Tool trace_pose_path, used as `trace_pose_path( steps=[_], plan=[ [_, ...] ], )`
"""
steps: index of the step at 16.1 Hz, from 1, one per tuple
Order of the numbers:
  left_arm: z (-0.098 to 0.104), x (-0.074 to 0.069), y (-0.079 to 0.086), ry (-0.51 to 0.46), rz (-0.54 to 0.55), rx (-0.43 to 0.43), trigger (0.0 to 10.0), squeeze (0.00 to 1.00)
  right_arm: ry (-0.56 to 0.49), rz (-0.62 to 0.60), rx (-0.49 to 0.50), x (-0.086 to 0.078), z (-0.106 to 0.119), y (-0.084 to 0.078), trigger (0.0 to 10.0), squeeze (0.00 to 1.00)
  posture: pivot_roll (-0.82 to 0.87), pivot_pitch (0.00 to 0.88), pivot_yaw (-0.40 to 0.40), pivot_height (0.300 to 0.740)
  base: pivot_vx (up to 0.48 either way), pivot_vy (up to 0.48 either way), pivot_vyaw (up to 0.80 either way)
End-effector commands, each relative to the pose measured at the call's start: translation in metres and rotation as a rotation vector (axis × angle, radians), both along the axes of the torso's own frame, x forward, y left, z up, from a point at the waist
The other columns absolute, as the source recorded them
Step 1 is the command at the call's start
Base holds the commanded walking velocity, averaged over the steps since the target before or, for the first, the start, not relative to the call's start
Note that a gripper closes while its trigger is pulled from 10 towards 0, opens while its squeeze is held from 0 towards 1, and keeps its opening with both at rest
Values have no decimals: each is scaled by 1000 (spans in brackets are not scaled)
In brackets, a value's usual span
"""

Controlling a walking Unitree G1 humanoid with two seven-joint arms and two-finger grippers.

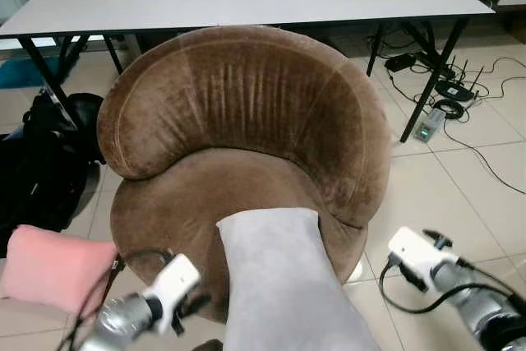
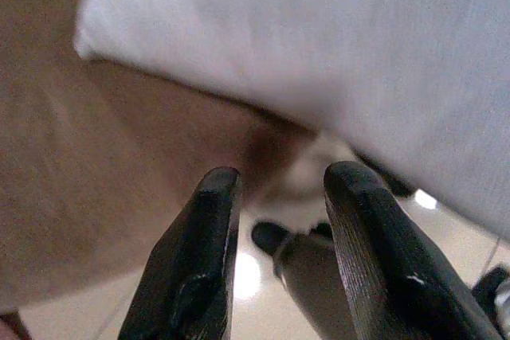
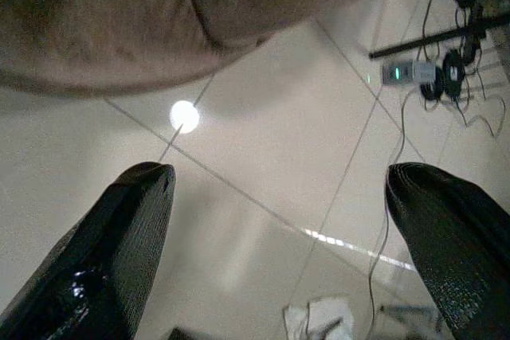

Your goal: Move the pillow to the sofa from floor

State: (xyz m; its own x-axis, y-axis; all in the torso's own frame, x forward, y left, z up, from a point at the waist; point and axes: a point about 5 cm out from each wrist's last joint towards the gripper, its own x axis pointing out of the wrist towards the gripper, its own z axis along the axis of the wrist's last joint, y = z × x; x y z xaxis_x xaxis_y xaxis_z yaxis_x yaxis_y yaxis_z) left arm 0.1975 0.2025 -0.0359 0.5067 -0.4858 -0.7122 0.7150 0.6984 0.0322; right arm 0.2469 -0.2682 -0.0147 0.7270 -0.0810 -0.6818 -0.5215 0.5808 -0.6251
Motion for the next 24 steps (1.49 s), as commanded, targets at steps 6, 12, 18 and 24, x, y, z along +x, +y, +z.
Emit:
trace_pose_path(
  steps=[6, 12, 18, 24],
  plan=[
    [-9, 12, -7, -76, -7, 110, 10000, 0, -3, 16, -129, -14, -16, 2, 10000, 0, -55, 51, 29, 740, 0, 0, 0],
    [-28, -7, -4, 41, -28, 186, 10000, 0, 111, 28, -193, -42, -33, -7, 0, 0, -54, 52, 36, 740, 0, 0, 0],
    [-34, -10, -18, 70, -45, 171, 0, 0, 219, 55, -91, -56, -46, 8, 0, 0, -54, 53, 35, 740, 0, 0, 0],
    [-34, -4, -36, 56, -73, 161, 10000, 0, 366, 72, 121, -59, -52, 26, 10000, 0, -57, 53, 33, 740, 0, 0, 0]
  ],
)
